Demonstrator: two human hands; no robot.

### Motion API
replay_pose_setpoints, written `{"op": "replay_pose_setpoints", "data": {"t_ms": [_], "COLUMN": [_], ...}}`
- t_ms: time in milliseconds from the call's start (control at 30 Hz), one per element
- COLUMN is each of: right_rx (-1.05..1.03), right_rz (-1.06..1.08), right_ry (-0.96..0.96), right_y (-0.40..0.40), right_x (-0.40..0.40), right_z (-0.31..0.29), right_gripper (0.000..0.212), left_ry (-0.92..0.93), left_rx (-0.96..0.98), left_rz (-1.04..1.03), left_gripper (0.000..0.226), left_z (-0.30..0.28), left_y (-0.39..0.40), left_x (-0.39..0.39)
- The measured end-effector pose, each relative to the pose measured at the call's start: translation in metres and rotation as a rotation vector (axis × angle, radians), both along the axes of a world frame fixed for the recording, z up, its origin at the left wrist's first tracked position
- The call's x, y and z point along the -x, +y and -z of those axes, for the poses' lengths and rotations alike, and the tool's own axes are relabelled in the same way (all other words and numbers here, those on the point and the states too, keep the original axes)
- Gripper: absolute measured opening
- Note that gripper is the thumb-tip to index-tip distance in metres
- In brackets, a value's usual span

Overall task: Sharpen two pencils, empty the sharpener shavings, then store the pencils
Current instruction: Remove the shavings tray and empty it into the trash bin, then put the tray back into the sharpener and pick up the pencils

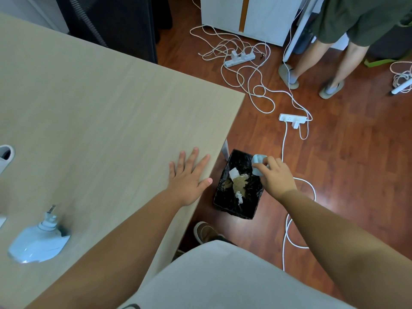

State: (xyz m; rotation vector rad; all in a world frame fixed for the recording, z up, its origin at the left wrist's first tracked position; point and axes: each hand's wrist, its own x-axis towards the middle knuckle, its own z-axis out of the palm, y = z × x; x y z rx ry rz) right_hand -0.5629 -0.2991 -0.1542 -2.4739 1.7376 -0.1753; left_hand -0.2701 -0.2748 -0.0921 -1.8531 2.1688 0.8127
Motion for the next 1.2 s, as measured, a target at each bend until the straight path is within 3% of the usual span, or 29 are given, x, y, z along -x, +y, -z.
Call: {"op": "replay_pose_setpoints", "data": {"t_ms": [267,533,633,733,800,900,1033,1133,1200], "right_rx": [0.037,0.017,-0.263,-0.570,-0.716,-0.845,-0.929,-1.047,-1.129], "right_rz": [-0.088,-0.038,0.353,0.862,1.014,1.034,0.867,0.663,0.539], "right_ry": [0.027,0.006,-0.287,-0.864,-1.206,-1.463,-1.681,-1.694,-1.618], "right_y": [-0.006,-0.012,-0.012,-0.012,-0.010,-0.008,-0.017,-0.032,-0.042], "right_x": [0.005,0.003,-0.004,-0.012,-0.013,-0.011,-0.022,-0.049,-0.076], "right_z": [-0.001,-0.001,-0.014,-0.034,-0.041,-0.045,-0.068,-0.096,-0.109], "right_gripper": [0.047,0.048,0.048,0.049,0.044,0.042,0.057,0.080,0.080], "left_ry": [-0.002,0.010,0.022,0.050,0.100,0.202,0.224,0.255,0.243], "left_rx": [-0.003,0.008,0.023,0.021,-0.001,-0.014,0.167,0.305,0.378], "left_rz": [0.004,-0.001,0.000,0.006,-0.014,-0.141,-0.291,-0.416,-0.504], "left_gripper": [0.064,0.065,0.067,0.069,0.068,0.059,0.048,0.039,0.033], "left_z": [0.000,-0.001,-0.003,-0.007,-0.013,-0.025,-0.043,-0.058,-0.066], "left_y": [0.000,0.000,0.001,-0.001,-0.003,0.001,0.018,0.037,0.052], "left_x": [-0.002,-0.001,-0.002,-0.006,-0.011,-0.022,-0.056,-0.089,-0.110]}}
